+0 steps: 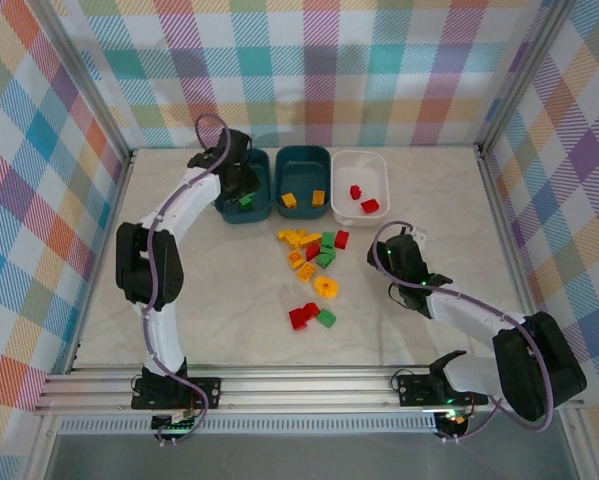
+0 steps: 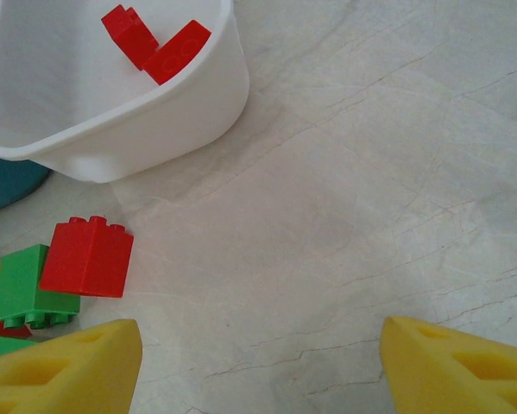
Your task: Sort the legos into containers by color
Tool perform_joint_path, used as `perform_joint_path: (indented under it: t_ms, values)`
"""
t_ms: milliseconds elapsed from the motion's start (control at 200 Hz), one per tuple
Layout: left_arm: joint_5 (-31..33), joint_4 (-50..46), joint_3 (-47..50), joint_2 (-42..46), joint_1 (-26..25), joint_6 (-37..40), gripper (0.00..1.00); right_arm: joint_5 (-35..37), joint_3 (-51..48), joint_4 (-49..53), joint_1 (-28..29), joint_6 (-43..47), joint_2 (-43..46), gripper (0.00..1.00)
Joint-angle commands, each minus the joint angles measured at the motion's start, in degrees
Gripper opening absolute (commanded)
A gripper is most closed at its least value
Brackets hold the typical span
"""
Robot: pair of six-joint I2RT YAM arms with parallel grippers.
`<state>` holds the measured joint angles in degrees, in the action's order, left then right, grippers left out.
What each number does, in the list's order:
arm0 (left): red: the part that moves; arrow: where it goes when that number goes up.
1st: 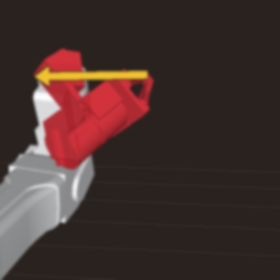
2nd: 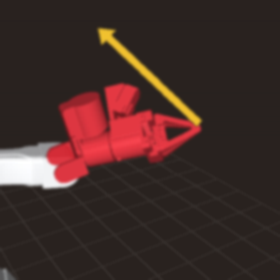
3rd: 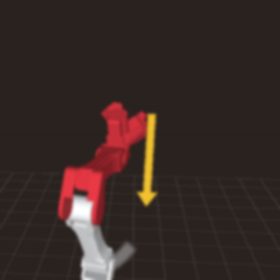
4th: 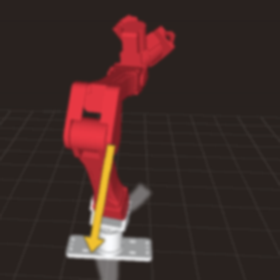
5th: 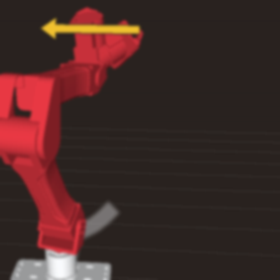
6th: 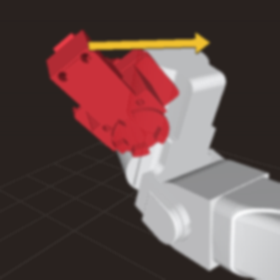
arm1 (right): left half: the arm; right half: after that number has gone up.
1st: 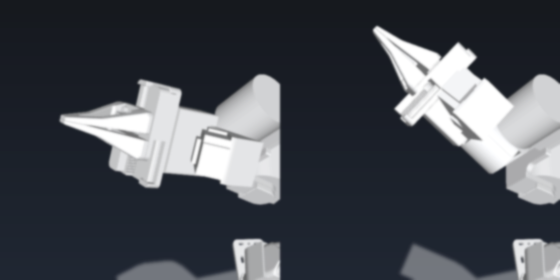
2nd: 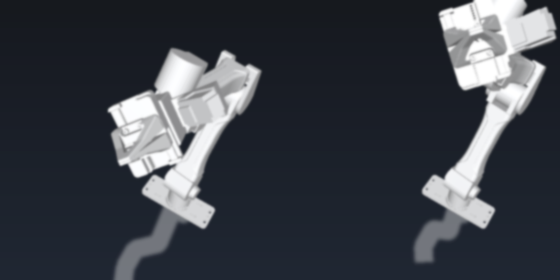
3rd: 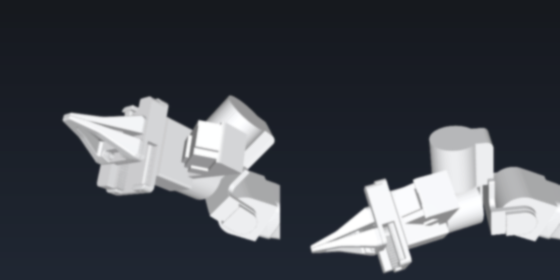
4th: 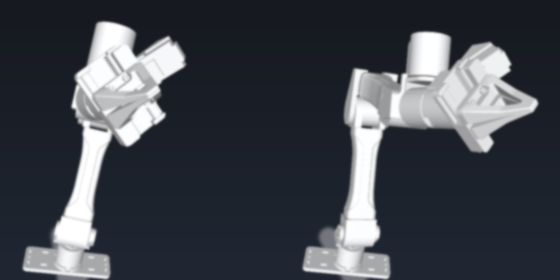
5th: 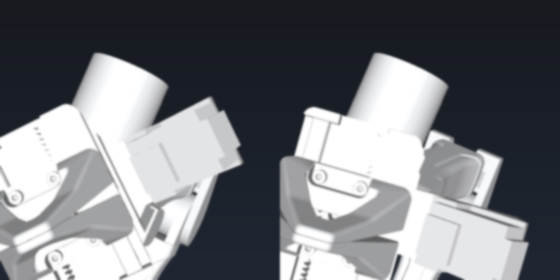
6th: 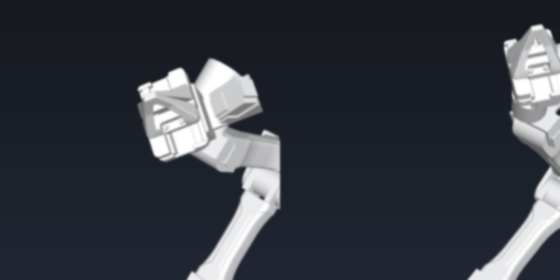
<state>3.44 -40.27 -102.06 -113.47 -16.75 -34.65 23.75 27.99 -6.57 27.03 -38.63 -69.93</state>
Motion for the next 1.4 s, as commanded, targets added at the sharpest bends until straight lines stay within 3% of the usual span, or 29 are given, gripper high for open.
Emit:
perform_joint_path:
  t_ms: [0,540,755,910,1020,1215,1395]
  values:
    - [-0.49,-4.95,-3.81,-2.78,0.84,1.94,0.27,-0.29,2.07,-0.61,0.31,-0.57,-0.21,0.73]
    - [0.66,-9.12,-10.23,-10.58,3.12,3.62,0.3,2.3,-0.22,-1.98,0.3,0.53,-0.97,0.74]
    - [3.41,-8.79,-10.1,-12.39,3.3,6.14,0.33,1.44,3.93,6.42,0.22,1.29,-4.19,0.74]
    - [1.69,-6.31,-10.72,-14.73,3.3,8.04,0.44,-2.65,7.64,9.41,0.3,2.42,-7.21,0.74]
    - [0.09,-5.33,-11.69,-14.17,3.31,9.26,0.6,-4.61,9.77,11.49,0.31,3.19,-8.11,0.74]
    - [-0.99,-3.25,-8.4,-5.24,3.26,7.47,0.88,-11.09,13.95,14.78,2.16,6.0,-8.33,0.74]
    - [-3.12,-5.49,2.14,6.35,3.46,1.32,0.99,-19.09,20.77,21.43,9.27,14.11,-11.13,0.75]
